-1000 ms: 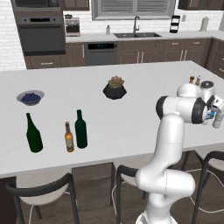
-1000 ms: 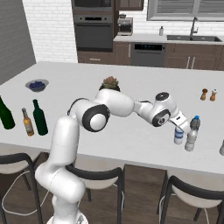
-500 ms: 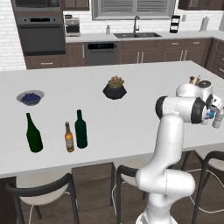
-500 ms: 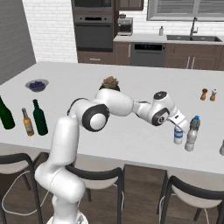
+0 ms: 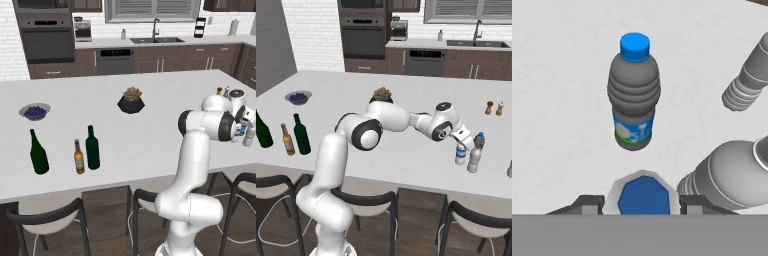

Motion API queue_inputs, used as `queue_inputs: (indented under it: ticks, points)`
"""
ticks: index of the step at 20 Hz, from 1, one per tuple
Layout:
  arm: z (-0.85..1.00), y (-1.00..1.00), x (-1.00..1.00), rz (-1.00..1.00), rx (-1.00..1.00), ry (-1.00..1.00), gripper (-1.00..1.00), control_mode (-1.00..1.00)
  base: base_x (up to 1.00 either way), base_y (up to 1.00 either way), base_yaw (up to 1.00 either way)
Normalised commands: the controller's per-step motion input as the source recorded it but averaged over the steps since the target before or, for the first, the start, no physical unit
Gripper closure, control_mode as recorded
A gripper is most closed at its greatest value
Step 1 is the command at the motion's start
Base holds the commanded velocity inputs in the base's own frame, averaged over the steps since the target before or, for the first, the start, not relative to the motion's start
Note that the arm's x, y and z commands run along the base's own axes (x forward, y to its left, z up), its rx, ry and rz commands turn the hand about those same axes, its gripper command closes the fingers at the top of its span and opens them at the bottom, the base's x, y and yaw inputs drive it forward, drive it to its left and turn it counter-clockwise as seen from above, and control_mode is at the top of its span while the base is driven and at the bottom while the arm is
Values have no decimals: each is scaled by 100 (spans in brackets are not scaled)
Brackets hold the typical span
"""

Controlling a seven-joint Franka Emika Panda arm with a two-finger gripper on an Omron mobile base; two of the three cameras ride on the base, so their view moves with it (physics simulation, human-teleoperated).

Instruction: Move the plastic bottles in the middle to the plastics group, and the glass bottles in the middle to the glass group.

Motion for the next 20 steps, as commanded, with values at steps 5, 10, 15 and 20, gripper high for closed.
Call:
queue_inputs:
  ticks: [5,10,15,20]
  points:
    - [0,0,0,0,3,0,100,-100,0,0,0]
    - [0,0,0,0,0,0,-100,-100,0,0,0]
    - [0,0,0,0,0,0,-100,-100,0,0,0]
    - [3,0,0,0,0,0,-100,-100,0,0,0]
